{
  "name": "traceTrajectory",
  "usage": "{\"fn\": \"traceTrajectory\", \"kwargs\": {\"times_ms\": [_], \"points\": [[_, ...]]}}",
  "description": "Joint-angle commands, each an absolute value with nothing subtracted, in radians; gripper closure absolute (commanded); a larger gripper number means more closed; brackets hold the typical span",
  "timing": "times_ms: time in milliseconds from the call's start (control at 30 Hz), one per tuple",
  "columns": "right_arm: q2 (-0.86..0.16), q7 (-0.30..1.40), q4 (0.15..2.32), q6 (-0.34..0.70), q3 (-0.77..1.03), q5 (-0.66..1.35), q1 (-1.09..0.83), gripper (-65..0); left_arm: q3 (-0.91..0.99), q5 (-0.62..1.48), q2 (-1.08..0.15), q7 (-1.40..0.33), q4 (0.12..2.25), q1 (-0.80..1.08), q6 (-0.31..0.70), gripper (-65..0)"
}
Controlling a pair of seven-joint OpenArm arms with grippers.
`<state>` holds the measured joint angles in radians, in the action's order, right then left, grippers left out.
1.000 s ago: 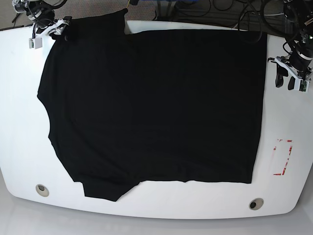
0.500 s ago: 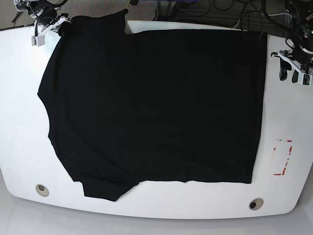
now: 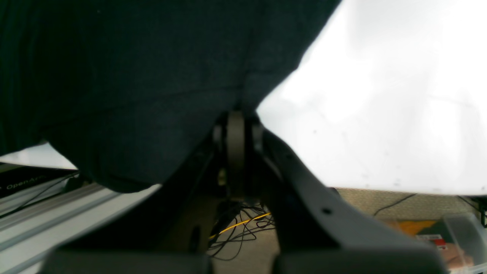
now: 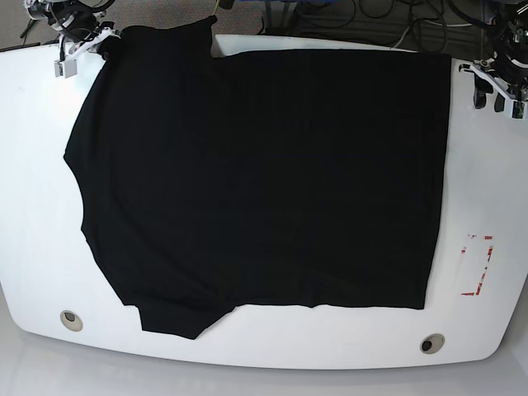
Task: Layout the t-shirt on the table in an organized manner, then fold the t-shirt properly
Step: 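Hold the collar-end corners with both grippers and adjust the shirt's position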
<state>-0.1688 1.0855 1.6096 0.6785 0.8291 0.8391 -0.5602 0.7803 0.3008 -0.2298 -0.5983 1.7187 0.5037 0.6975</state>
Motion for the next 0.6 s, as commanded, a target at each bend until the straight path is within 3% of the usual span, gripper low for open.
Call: {"fn": "traceTrajectory", "kwargs": {"times_ms": [0,567], "points": [[-0.174,1.125,1.613,0.673,0.828,0.808,-0.572,0.0,0.785,0.315,-0.240,-0.579,1.738,0.529,0.698,-25.6],[-0.174,1.125,1.613,0.673,0.800,0.808,-0.570,0.0,0.765,0.444,-0.222,-0.627,1.738,0.645,0.698,-25.6]]}}
